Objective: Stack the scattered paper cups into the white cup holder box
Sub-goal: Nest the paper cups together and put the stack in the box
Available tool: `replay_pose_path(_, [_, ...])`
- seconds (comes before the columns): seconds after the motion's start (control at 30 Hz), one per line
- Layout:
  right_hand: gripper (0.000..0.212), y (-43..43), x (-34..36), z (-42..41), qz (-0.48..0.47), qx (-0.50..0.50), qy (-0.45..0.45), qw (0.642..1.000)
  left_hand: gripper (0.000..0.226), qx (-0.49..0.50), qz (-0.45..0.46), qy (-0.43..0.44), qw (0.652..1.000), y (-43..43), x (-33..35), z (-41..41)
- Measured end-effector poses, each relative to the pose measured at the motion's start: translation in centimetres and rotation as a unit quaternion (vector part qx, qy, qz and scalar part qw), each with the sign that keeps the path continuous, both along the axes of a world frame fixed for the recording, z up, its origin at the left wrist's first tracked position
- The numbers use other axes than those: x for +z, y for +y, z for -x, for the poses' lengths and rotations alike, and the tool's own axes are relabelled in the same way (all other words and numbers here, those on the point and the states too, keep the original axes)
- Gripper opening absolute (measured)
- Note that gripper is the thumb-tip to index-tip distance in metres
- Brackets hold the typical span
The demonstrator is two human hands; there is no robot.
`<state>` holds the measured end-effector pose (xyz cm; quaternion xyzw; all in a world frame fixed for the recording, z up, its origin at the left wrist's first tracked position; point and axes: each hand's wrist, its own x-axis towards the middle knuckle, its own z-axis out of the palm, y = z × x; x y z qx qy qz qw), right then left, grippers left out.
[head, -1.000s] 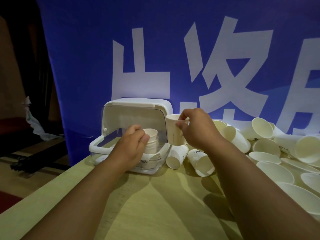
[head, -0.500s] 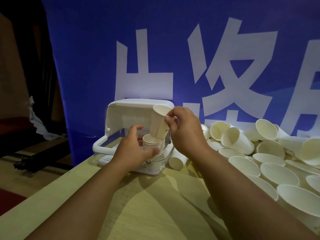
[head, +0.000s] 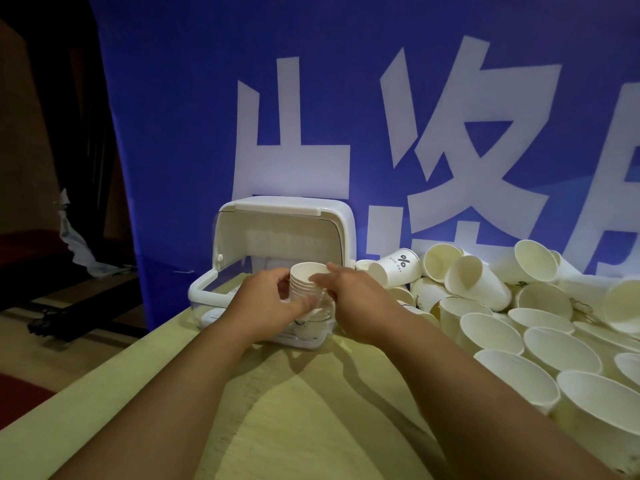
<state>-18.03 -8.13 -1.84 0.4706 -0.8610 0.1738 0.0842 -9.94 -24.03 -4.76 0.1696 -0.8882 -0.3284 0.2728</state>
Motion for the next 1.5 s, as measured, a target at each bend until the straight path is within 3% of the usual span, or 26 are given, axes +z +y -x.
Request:
replay_pose_path(0.17, [0.081, 0.0, -0.2, 0.0, 0.004, 0.007, -0.028, 1.0, 0.053, 0.019, 0.02, -0.026, 0.999, -0.6, -0.5, 0.1])
replay_pose_path(0.3, [0.046, 1.2, 1.0, 0.8, 0.042, -0.083, -0.009, 0.996, 0.079, 0.048, 0.007, 0.005, 0.999, -0.1, -0.4, 0.0])
replay_pose_path(0.4, [0.03, 2.5, 2.2, 1.7, 0.053, -0.18, -0.011, 0.982, 0.061, 0.082, 0.054, 0.072, 0.993, 1.3, -0.2, 0.1])
replay_pose_path(0.53, [0.036, 4.6, 3.8, 1.5, -0.033, -0.238, -0.028, 0.97, 0.022, 0.03, 0.126, 0.136, 0.982, 4.7, 0.1, 0.2])
replay_pose_path(0.7, [0.033, 5.5, 4.3, 1.6, -0.126, -0.266, -0.121, 0.948, 0.004, -0.026, 0.101, -0.01, 0.994, 8.3, -1.0, 0.9])
replay_pose_path(0.87, [0.021, 5.7, 4.0, 1.9, -0.138, -0.263, -0.192, 0.935, 0.046, -0.067, 0.171, -0.118, 0.976, 10.1, -2.9, 1.9])
replay_pose_path(1.13, [0.03, 6.4, 4.8, 1.4, -0.123, -0.246, -0.223, 0.935, 0.053, -0.039, 0.201, -0.096, 0.974, 10.6, -4.5, 3.6])
replay_pose_path(1.3, [0.021, 7.0, 5.8, 1.6, -0.079, -0.252, -0.174, 0.949, 0.058, -0.037, 0.21, -0.124, 0.969, 10.4, -5.0, 4.1])
replay_pose_path(1.5, [0.046, 7.4, 5.6, 1.9, -0.027, -0.28, -0.124, 0.952, 0.056, -0.058, 0.19, -0.148, 0.969, 10.1, -4.8, 4.2])
